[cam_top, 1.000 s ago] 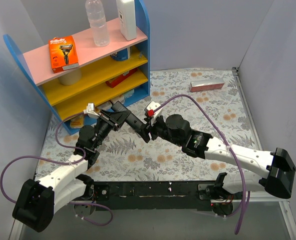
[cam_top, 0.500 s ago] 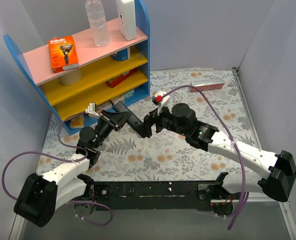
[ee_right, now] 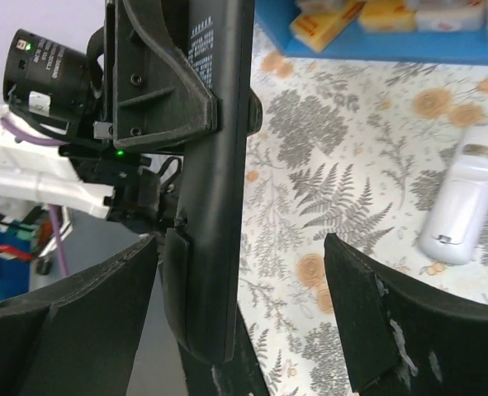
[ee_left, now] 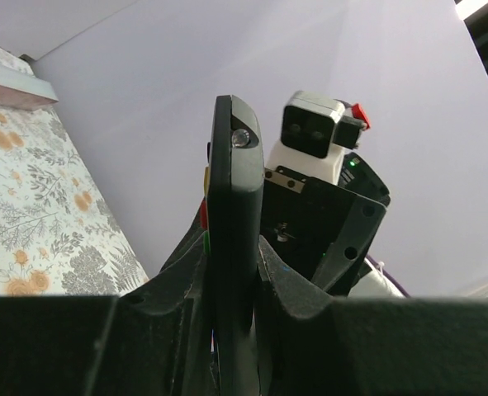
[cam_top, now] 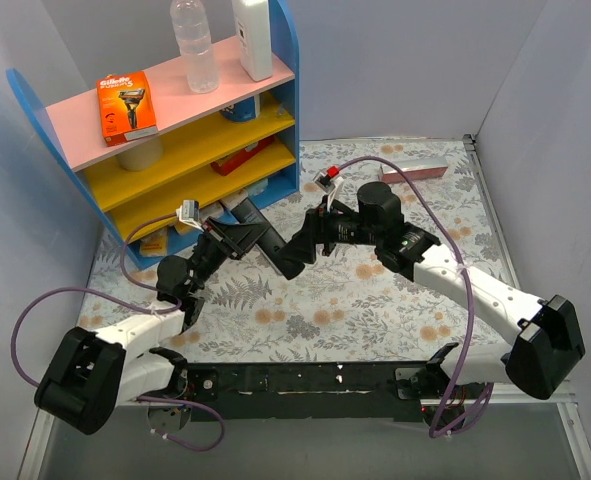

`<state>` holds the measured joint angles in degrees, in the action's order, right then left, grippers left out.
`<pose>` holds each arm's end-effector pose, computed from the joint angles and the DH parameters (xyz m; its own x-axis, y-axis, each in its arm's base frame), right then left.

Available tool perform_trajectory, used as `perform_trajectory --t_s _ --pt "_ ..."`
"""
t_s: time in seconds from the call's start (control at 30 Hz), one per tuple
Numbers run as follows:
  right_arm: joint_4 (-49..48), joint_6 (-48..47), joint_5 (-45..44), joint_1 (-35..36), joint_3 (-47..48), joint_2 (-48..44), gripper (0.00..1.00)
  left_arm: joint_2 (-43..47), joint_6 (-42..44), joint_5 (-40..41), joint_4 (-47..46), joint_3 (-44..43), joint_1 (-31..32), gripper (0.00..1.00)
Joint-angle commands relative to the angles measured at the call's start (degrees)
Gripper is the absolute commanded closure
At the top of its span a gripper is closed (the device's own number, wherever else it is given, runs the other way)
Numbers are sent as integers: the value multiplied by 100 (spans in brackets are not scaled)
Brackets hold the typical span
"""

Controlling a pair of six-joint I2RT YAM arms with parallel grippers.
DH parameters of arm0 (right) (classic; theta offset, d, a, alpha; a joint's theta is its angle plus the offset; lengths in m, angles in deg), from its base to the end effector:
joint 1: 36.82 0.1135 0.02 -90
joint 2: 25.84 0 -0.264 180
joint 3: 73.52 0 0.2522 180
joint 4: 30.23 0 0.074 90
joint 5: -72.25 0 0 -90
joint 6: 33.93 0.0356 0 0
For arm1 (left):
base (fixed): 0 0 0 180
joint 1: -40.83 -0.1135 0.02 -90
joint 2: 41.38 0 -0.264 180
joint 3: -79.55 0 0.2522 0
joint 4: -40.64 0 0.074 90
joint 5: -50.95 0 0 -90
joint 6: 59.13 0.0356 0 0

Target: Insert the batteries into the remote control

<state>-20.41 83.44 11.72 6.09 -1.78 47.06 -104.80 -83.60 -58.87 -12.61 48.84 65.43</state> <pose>0.2060 0.2154 0.3407 -0.5590 0.0268 -0.8287 -0.7764 0.3339 0.5345 0.1902 -0.1004 0.2510 -0.7513 -0.5977 0.2796 0.0086 -0.4325 -0.9016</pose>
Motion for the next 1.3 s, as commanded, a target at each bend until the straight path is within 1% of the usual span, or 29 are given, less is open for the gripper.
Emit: perform_trajectory --t_s 0.0,0.07,0.17,0.2,0.27,0.33,0.47,0.53,0.57,0.6,0.67,0.7,0.73,0.77,0.8,0.87,0.9,0.93,0.97,1.0,1.03,1.1,1.13,1.17,1.2,1.23,1.27 --pt "-414 444 744 -73 188 136 17 -74 -172 -312 -647 -326 -8 100" --pt "-528 497 858 -90 153 189 21 -188 -172 -409 -840 -370 1 100" --pt "-581 593 955 -126 126 268 30 -346 -224 -541 -1191 -423 -8 100" --pt "-581 593 981 -143 126 294 36 -381 -259 -559 -1288 -432 1 100" --pt "-564 593 1025 -143 100 356 40 -469 -295 -620 -1526 -449 -8 100" --pt "-555 576 1104 -152 91 408 47 -531 -295 -690 -1684 -502 -8 100" --pt "-607 585 1332 -152 117 505 54 -663 -286 -910 -1930 -581 -8 100" --pt "-599 567 1438 -152 153 567 59 -716 -242 -963 -2001 -616 1 100" --pt "-590 541 1438 -152 161 576 64 -733 -224 -1007 -2001 -660 1 100" --pt "-590 515 1447 -152 161 576 76 -742 -207 -1068 -1992 -678 -8 99" --pt "-581 462 1438 -169 153 558 86 -733 -50 -1156 -1896 -722 1 90" --pt "-572 444 1430 -187 161 550 94 -716 38 -1226 -1808 -722 -8 83" --pt "-546 418 1438 -205 161 515 97 -629 126 -1235 -1538 -722 1 79" --pt "-529 357 1421 -231 161 506 99 -576 380 -1235 -1379 -670 -8 71" --pt "-494 313 1412 -301 161 479 99 -506 539 -1235 -1212 -652 1 54" --pt "-336 251 1351 -380 161 409 99 -243 925 -1192 -448 -634 -16 39" --pt "-265 146 1324 -459 161 391 99 -146 1310 -1157 -158 -643 -8 32" --pt "-195 102 1220 -503 153 365 99 -58 1575 -1061 497 -660 -8 17" --pt "14 32 1140 -547 144 330 99 187 1786 -955 887 -678 -8 10" --pt "112 -126 1044 -634 126 304 99 311 2258 -806 1282 -739 -17 2" --pt "261 -232 799 -679 118 286 99 460 2489 -422 2148 -783 -8 2" --pt "690 -364 456 -854 22 268 99 872 2920 106 3031 -880 -17 2" --pt "789 -443 80 -925 -31 294 99 1005 3157 414 3888 -985 -25 2" --pt "851 -444 -63 -995 -119 329 99 1137 3264 1000 4253 -1020 -17 2" --pt "895 -418 -178 -1152 -311 373 99 1434 3369 1232 4570 -1056 -17 2" --pt "895 -322 -318 -1232 -435 487 99 1568 3579 1434 5078 -1117 -25 2" --pt "852 -260 -363 -1320 -532 558 99 1735 3668 1767 5309 -1152 -17 2"
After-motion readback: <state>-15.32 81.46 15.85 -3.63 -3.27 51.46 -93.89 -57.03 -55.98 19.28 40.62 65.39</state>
